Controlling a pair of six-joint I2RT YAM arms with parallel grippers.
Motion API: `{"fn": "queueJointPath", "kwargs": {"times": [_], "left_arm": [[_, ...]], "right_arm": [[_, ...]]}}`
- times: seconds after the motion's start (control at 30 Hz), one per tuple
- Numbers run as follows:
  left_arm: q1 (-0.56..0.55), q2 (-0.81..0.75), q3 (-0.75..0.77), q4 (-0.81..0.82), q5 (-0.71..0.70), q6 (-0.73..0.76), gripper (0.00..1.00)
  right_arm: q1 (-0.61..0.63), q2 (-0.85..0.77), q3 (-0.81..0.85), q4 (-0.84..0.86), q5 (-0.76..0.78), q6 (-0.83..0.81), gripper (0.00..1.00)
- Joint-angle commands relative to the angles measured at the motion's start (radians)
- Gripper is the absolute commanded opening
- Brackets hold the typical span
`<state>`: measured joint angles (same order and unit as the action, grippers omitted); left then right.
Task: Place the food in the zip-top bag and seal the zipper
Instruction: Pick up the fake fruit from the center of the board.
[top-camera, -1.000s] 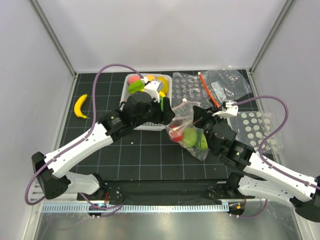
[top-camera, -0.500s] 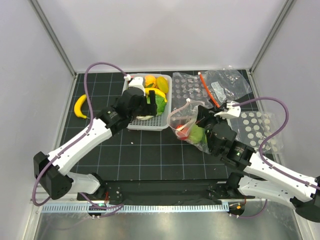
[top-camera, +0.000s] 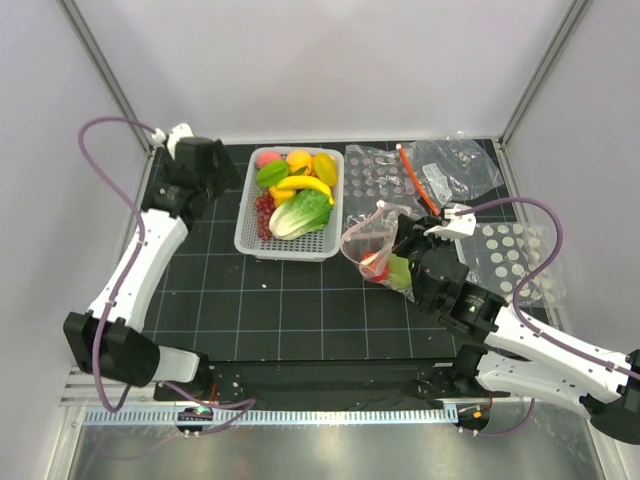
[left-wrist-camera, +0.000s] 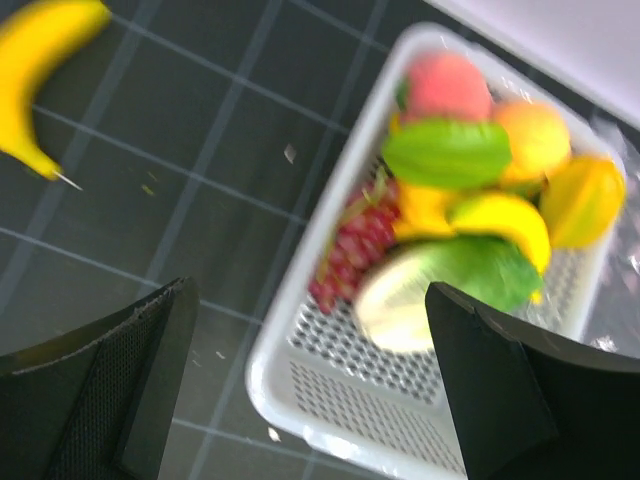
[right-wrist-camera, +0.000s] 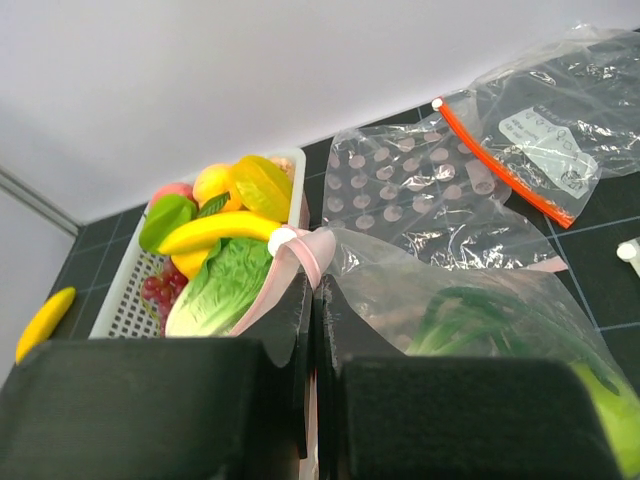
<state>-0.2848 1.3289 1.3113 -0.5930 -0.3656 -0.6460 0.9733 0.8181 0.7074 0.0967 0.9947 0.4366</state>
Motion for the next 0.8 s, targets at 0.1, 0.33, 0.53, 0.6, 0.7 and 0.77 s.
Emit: {"fn": "queueJointPath", "kwargs": {"times": [0.1, 0.33, 0.53, 0.6, 0.7, 0.77], "left_arm": [[0.24, 0.229, 0.368, -0.31, -0.048, 0.236, 1.0], [0.414, 0.389, 0.391, -0.324, -0.019, 0.336, 1.0], [0.421, 0.568, 0.536, -0.358, -0.021, 0.451, 1.0], [0.427, 0.677, 0.601, -0.408, -0.041, 0.474, 1.0], [0.464, 0.763, 0.657, -0.461, -0.081, 0.485, 1.0], [0.487, 0.774, 0.631, -0.446, -0.066, 0.477, 1.0]], "right_arm": [[0.002, -0.007, -0.009, 0.083, -0.076, -0.078, 0.01], [0.002, -0.011, -0.023, 0.113, -0.08, -0.095, 0.01], [0.001, -0.028, -0.052, 0.146, -0.11, -0.118, 0.01], [-0.001, -0.034, -0.052, 0.147, -0.11, -0.122, 0.01], [-0.005, -0.056, -0.052, 0.135, -0.117, -0.108, 0.01], [-0.005, -0.063, -0.055, 0.135, -0.122, -0.101, 0.01]]}}
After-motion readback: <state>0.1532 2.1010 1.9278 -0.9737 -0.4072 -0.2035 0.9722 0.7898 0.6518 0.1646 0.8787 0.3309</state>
